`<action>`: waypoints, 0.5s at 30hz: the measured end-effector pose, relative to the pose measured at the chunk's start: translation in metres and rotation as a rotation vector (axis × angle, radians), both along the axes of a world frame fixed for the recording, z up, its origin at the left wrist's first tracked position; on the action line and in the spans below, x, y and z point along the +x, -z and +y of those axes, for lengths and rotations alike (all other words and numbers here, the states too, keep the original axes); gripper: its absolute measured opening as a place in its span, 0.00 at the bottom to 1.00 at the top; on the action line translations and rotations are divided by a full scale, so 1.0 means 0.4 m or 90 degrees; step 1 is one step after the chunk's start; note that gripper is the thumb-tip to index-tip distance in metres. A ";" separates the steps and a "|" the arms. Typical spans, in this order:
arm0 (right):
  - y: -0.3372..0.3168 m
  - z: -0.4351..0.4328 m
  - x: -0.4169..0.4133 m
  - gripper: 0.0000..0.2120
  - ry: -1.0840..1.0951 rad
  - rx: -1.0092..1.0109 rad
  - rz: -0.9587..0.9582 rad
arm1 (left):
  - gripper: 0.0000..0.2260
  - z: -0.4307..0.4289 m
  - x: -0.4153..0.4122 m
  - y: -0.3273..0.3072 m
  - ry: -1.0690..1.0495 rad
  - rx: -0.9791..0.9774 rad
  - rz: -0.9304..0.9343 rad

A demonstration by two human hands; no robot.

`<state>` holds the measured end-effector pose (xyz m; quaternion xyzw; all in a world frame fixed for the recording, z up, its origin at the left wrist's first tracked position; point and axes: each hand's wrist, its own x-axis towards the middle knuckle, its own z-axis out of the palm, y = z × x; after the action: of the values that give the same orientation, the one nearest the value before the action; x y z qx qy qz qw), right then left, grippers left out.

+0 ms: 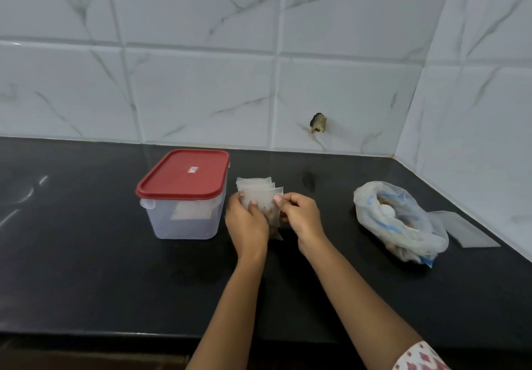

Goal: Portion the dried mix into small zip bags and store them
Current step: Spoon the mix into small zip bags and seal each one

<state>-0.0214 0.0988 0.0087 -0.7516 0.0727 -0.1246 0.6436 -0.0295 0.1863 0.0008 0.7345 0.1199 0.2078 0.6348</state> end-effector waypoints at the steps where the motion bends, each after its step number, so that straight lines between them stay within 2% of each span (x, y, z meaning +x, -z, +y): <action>1: 0.004 0.005 0.003 0.06 0.007 -0.020 -0.008 | 0.15 0.000 0.005 0.009 0.000 0.030 0.000; 5: 0.012 0.016 0.012 0.09 0.007 -0.074 -0.021 | 0.19 -0.002 0.023 0.022 0.003 0.082 0.024; 15: 0.019 0.020 0.020 0.11 -0.019 -0.068 -0.015 | 0.14 0.014 0.057 0.009 0.043 0.152 0.077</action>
<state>-0.0134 0.1069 0.0013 -0.7844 0.0472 -0.1276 0.6051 -0.0068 0.1918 -0.0029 0.8194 0.1077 0.1547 0.5413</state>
